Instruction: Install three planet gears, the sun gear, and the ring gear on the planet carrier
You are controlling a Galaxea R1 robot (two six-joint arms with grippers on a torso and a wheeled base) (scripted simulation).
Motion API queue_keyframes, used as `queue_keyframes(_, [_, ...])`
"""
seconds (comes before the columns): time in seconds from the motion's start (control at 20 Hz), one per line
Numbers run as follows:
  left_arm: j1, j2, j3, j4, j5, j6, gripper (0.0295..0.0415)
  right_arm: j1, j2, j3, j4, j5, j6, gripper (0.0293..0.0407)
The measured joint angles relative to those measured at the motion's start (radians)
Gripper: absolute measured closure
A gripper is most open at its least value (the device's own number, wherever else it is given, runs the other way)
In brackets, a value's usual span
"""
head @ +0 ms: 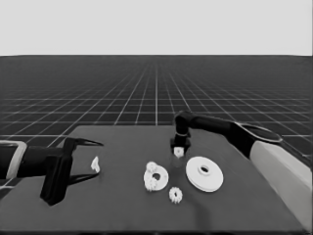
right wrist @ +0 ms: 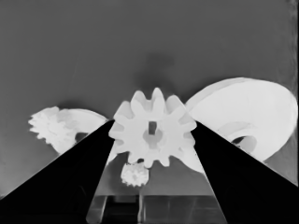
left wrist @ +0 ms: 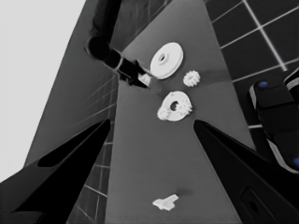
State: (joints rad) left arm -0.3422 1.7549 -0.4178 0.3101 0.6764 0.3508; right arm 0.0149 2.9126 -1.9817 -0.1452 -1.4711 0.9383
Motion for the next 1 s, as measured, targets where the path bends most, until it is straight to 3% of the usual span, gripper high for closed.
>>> queue_keyframes(0.3, [0.0,0.0,0.0,0.0,0.0,0.0,0.0326,0.019,-0.001,0.003,0.017,-0.011,0.001,0.0388])
queue_keyframes(0.35, [0.0,0.0,0.0,0.0,0.0,0.0,0.0326,0.01,-0.037,0.218,-0.008,-0.028,0.192,0.0388])
queue_keyframes(0.45, [0.0,0.0,0.0,0.0,0.0,0.0,0.0326,-0.002,-0.012,0.357,-0.027,-0.048,0.341,0.0388])
queue_keyframes(0.8, [0.0,0.0,0.0,0.0,0.0,0.0,0.0326,-0.007,0.01,0.403,-0.034,-0.06,0.41,0.0388])
queue_keyframes(0.9, [0.0,0.0,0.0,0.0,0.0,0.0,0.0326,-0.109,0.025,0.349,-0.132,-0.029,0.378,0.0388])
queue_keyframes(1.0, [0.0,0.0,0.0,0.0,0.0,0.0,0.0326,-0.145,0.034,0.319,-0.163,-0.014,0.361,0.0388])
